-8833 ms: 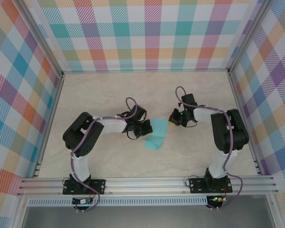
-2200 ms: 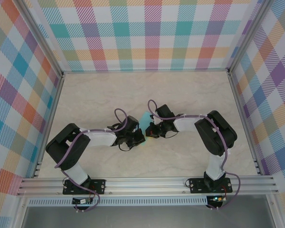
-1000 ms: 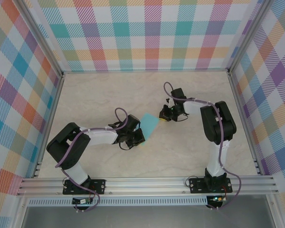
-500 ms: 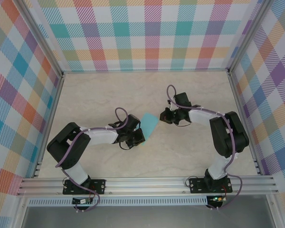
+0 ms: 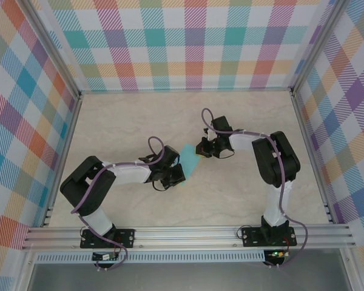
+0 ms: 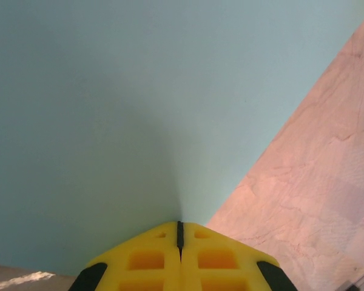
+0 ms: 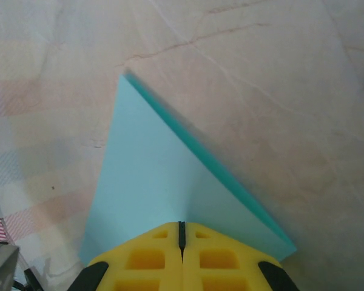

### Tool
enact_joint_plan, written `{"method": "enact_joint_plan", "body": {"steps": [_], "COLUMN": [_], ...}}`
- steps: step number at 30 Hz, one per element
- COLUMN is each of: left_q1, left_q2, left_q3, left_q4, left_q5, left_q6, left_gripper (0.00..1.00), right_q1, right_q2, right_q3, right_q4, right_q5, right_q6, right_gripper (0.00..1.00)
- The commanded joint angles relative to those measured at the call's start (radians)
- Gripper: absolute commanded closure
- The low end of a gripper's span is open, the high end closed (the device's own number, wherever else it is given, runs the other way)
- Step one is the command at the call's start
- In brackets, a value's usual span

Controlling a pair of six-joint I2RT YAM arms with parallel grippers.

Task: Fold a paper plane with a square sheet of paper (pick it up from the middle)
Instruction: First fold in half a square sheet of paper at the center of the table.

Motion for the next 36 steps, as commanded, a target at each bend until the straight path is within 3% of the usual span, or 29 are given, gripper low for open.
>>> {"method": "enact_joint_plan", "body": {"steps": [1, 7, 15, 23, 36], "left_q1": [-0.007, 0.036, 0.048, 0.07, 0.071], "left_q2": [0.001, 0.022, 0.175, 0.202, 0.174], "left_q3": [0.046, 0.127, 0.18, 0.109, -0.003], "left_q4": [-0.071, 0.048, 0.177, 0.292, 0.231], "left_q5": [0.06, 0.096, 0.114, 0.111, 0.211], "left_q6": [0.103, 0.23, 0.25, 0.27, 0.447], "left_gripper": [1.0, 1.0, 1.0, 1.0, 1.0], "right_q1": [-0.001, 0.0, 0.0, 0.0, 0.0], "right_q2": [0.028, 0.05, 0.06, 0.067, 0.105], "right_q3": [0.015, 0.018, 0.024, 0.029, 0.073], "right_q4": [-0.073, -0.108, -0.128, -0.144, -0.268], "right_q5": [0.019, 0.04, 0.058, 0.066, 0.161], "right_q6": [-0.044, -0.067, -0.07, -0.074, -0.069], "right_gripper": [1.0, 1.0, 1.0, 1.0, 1.0]}}
